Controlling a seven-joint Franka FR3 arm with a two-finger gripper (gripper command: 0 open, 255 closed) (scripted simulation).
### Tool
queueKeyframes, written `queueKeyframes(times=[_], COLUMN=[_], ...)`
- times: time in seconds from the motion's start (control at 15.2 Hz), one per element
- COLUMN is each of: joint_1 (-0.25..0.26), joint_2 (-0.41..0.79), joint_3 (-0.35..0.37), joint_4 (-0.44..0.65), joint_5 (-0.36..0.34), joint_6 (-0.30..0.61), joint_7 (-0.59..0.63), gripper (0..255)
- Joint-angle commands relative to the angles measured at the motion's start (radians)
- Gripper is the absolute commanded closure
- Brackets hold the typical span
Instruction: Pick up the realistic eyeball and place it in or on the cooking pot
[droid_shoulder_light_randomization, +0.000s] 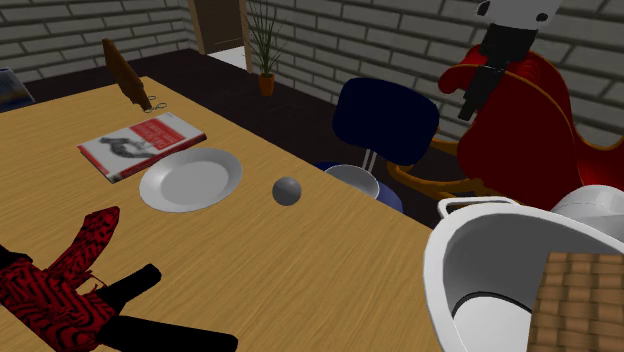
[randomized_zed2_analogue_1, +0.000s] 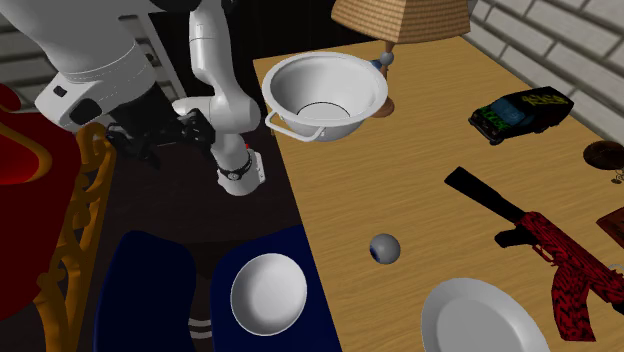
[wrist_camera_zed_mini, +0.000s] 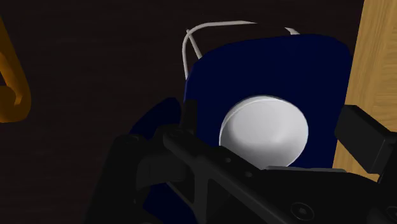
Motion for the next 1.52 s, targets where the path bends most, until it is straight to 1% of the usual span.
queueKeyframes(times=[0.0,0.46,0.79,1.12,1.32,1.45], joint_1=[0.0,0.022,0.027,0.019,0.012,0.009], joint_2=[0.0,0.099,0.212,0.358,0.462,0.539], joint_3=[0.0,0.176,0.3,0.424,0.498,0.547], joint_4=[0.0,0.03,0.091,0.185,0.257,0.313], joint_5=[0.0,0.097,0.139,0.144,0.124,0.099], joint_6=[0.0,0.077,0.136,0.192,0.222,0.238], joint_7=[0.0,0.21,0.359,0.515,0.615,0.687], gripper=[0,0,0,0,0,0])
